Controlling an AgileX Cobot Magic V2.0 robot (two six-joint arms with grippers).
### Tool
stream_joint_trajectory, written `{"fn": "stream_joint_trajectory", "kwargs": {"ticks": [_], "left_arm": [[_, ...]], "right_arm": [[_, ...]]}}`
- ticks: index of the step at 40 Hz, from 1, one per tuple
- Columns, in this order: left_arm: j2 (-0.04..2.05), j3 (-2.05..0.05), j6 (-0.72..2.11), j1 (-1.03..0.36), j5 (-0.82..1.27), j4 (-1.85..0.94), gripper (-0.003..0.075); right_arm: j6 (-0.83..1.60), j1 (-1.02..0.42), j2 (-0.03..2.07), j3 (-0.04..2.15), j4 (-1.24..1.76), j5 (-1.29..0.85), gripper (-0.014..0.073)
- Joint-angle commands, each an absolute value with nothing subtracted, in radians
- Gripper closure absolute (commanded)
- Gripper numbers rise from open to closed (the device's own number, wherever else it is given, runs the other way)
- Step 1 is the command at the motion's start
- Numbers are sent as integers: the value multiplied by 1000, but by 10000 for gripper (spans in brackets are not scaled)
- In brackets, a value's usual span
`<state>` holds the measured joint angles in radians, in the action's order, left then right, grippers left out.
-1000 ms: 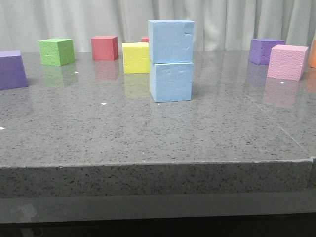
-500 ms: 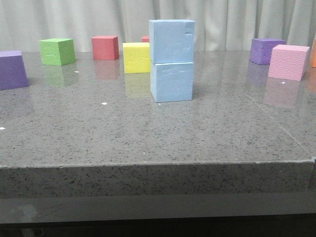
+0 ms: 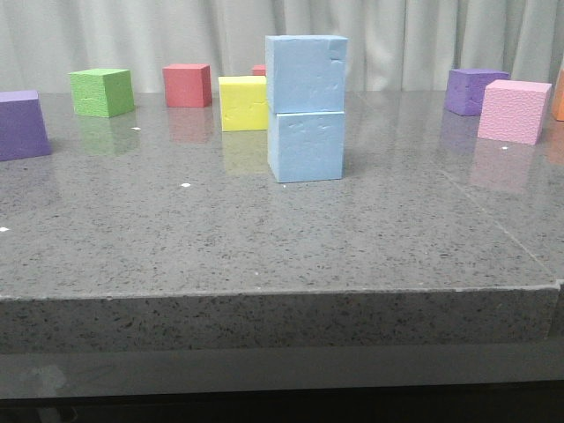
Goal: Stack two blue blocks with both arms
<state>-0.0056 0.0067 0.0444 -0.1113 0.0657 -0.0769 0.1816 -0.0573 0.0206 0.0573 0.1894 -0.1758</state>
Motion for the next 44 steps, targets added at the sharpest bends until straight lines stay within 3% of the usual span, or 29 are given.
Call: {"fn": "stream_joint_trajectory", "kwargs": {"ticks": [1, 30, 44], "left_arm": [[-23, 5, 35, -113, -17, -85, 739], [-23, 5, 35, -113, -17, -85, 739], [-23, 5, 35, -113, -17, -85, 739]], "right_arm": [[189, -44, -16, 28, 185, -25, 661], [187, -28, -29, -22, 193, 33, 661], [18, -27, -29, -22, 73, 41, 661]]}}
